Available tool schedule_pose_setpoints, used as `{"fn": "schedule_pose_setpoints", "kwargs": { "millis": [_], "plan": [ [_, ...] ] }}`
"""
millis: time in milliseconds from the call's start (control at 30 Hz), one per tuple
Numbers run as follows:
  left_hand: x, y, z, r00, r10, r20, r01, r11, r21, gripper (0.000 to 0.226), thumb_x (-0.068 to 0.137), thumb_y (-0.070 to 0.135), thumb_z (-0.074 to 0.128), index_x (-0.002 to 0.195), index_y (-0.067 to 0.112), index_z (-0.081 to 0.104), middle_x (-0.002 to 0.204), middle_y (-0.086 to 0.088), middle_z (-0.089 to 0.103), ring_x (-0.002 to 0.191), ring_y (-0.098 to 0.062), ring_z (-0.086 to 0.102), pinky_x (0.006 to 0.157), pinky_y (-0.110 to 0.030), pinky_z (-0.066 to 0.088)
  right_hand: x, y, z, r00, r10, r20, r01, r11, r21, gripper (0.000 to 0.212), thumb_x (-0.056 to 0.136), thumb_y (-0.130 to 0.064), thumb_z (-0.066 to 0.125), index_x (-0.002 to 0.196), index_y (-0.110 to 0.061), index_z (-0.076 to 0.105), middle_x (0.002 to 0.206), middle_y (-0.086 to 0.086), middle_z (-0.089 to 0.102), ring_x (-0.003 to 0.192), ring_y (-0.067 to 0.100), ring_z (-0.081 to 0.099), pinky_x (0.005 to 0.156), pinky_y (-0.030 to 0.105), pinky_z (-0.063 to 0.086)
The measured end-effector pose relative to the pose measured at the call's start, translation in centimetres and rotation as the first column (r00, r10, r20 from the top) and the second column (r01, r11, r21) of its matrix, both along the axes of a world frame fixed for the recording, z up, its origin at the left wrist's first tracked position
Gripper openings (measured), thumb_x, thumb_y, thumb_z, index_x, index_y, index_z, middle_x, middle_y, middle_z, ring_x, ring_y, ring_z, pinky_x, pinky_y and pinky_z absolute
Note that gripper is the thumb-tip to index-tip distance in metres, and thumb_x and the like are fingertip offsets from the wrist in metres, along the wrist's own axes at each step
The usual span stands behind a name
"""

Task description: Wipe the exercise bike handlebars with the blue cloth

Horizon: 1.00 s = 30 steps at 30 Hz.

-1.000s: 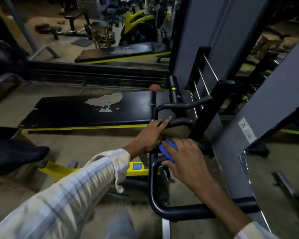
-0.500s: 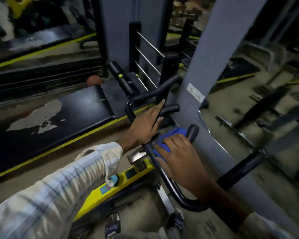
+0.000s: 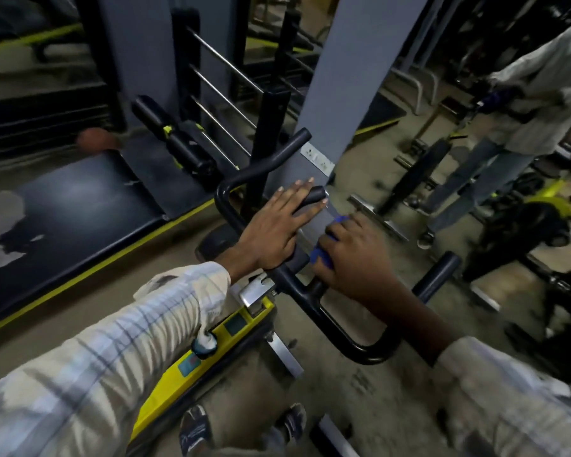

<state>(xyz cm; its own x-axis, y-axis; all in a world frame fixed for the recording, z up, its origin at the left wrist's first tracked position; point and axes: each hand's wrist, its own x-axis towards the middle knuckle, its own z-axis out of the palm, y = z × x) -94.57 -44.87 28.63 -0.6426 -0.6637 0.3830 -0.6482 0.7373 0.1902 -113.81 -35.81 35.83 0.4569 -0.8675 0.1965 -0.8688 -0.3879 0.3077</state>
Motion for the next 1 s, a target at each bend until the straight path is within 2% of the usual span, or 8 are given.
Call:
{"fn": "schedule_pose_setpoints", "kwargs": {
  "millis": [133,367,433,533,600,733,900,1000],
  "plan": [
    [0.1,-0.1,-0.2,1.0,-0.005,-0.03,0.005,1.0,0.012,0.094,0.084,0.014,0.053,0.169,0.028,0.018,0.178,-0.012,0.001,0.165,-0.032,0.005,0.132,-0.053,0.016,1.7,2.5,-2.9,0.996,0.09,-0.018,-0.086,0.982,0.17,0.043,0.102,-0.044,0.043,0.1,-0.015,0.074,0.102,0.01,0.071,0.092,0.029,0.064,0.087,0.044,0.053],
    [0.0,-0.2,-0.5,0.997,-0.02,-0.07,0.02,1.0,0.0,0.091,0.085,0.011,0.054,0.169,0.026,0.021,0.178,-0.012,0.004,0.165,-0.033,0.008,0.131,-0.053,0.018,-0.4,-0.3,-0.3,1.0,0.01,0.001,-0.01,0.997,-0.071,0.028,0.1,-0.035,0.059,0.096,-0.011,0.072,0.104,0.011,0.068,0.096,0.033,0.062,0.097,0.046,0.049],
    [-0.1,-0.3,-0.4,0.998,-0.021,-0.065,0.021,1.0,-0.002,0.091,0.085,0.011,0.054,0.169,0.027,0.021,0.178,-0.011,0.003,0.165,-0.033,0.007,0.132,-0.052,0.017,0.6,0.6,-1.3,0.998,0.07,-0.004,-0.071,0.997,-0.031,0.025,0.097,-0.032,0.06,0.09,-0.01,0.071,0.093,0.01,0.066,0.088,0.032,0.06,0.09,0.044,0.048],
    [0.0,-0.3,-0.4,0.997,-0.024,-0.08,0.024,1.0,0.005,0.091,0.086,0.011,0.055,0.169,0.027,0.022,0.178,-0.011,0.002,0.164,-0.033,0.009,0.132,-0.052,0.018,0.7,1.3,-2.1,0.992,0.123,-0.014,-0.122,0.989,0.088,0.029,0.098,-0.037,0.057,0.092,-0.013,0.072,0.089,0.006,0.066,0.087,0.029,0.059,0.091,0.043,0.048],
    [0.2,-0.3,-0.3,0.997,-0.029,-0.078,0.03,1.0,0.001,0.091,0.086,0.012,0.054,0.169,0.028,0.02,0.178,-0.011,0.001,0.164,-0.033,0.009,0.131,-0.053,0.019,0.2,0.4,-1.4,0.995,0.091,-0.05,-0.087,0.994,0.067,0.033,0.099,-0.043,0.054,0.095,-0.016,0.074,0.091,0.005,0.066,0.09,0.028,0.06,0.09,0.043,0.047],
    [0.2,-0.3,-0.4,0.996,-0.037,-0.081,0.037,0.999,-0.003,0.091,0.086,0.013,0.052,0.169,0.03,0.018,0.178,-0.01,0.001,0.164,-0.032,0.01,0.131,-0.053,0.019,-0.1,-1.1,-0.3,0.999,0.02,-0.037,-0.02,1.0,-0.021,0.03,0.098,-0.036,0.057,0.092,-0.013,0.075,0.094,0.009,0.066,0.089,0.032,0.059,0.093,0.045,0.049],
    [0.1,-0.2,-0.5,0.997,-0.029,-0.073,0.03,1.0,0.004,0.089,0.089,0.014,0.052,0.169,0.031,0.017,0.179,-0.009,0.0,0.165,-0.032,0.008,0.132,-0.053,0.018,0.2,-0.9,-0.6,0.983,-0.15,0.108,0.158,0.985,-0.074,0.024,0.1,-0.026,0.065,0.111,-0.006,0.071,0.122,0.016,0.065,0.104,0.037,0.059,0.082,0.046,0.055],
    [0.2,-0.2,-0.3,0.998,-0.025,-0.063,0.027,0.999,0.018,0.088,0.09,0.017,0.05,0.17,0.031,0.015,0.179,-0.009,-0.001,0.165,-0.031,0.007,0.132,-0.053,0.017,0.8,-1.2,-0.1,0.941,-0.213,0.262,0.242,0.966,-0.086,0.023,0.105,-0.026,0.063,0.116,-0.007,0.07,0.122,0.016,0.064,0.104,0.032,0.058,0.079,0.04,0.052]
  ]
}}
